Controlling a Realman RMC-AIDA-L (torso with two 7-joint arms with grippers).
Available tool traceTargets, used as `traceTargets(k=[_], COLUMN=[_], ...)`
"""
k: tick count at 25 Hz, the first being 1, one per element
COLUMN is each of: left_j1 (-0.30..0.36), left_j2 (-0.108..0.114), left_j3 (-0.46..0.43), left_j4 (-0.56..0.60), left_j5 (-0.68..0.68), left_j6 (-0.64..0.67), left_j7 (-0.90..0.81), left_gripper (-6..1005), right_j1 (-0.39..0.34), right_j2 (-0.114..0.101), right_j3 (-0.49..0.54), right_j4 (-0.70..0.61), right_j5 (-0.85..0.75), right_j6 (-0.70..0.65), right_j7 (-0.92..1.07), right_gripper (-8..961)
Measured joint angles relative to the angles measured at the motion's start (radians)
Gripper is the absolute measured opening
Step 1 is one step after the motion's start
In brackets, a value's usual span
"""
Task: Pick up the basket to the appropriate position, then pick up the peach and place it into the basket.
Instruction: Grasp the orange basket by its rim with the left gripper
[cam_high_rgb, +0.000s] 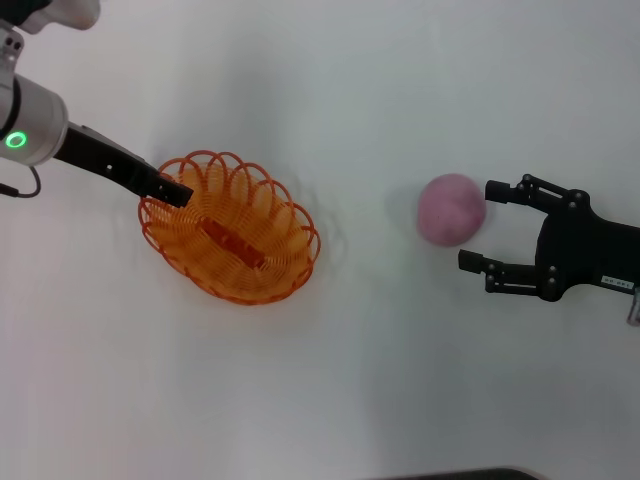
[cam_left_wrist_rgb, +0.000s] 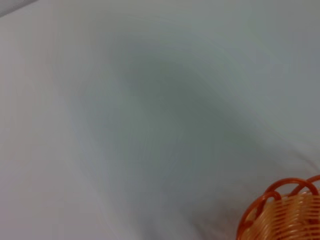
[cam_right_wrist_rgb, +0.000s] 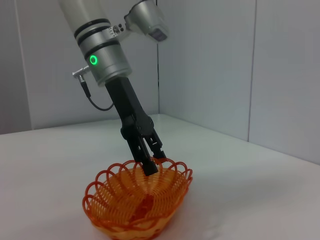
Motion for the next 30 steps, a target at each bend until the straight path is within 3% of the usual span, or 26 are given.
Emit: traceTargets(k=[14, 26, 30], left_j1=[0.0, 0.007, 0.007], left_j2=[0.0, -0.005, -0.005], left_j3=[0.02, 0.071, 0.072], left_j4=[-0.001, 0.006, 0.008], left_j5=[0.002, 0.002, 0.002], left_j6=[-0.003, 0.002, 0.004], left_j7=[-0.009, -0.014, -0.025], left_gripper=[782, 531, 365], right_j1=[0.001, 0.001, 0.001], right_j2=[0.001, 0.001, 0.001], right_j3=[0.0, 0.002, 0.003], right_j4=[0.0, 0.0, 0.0], right_j5=[0.0, 0.0, 0.0], right_j6=[0.0, 0.0, 0.0], right_j7=[0.0, 0.0, 0.0], right_gripper=[927, 927, 927])
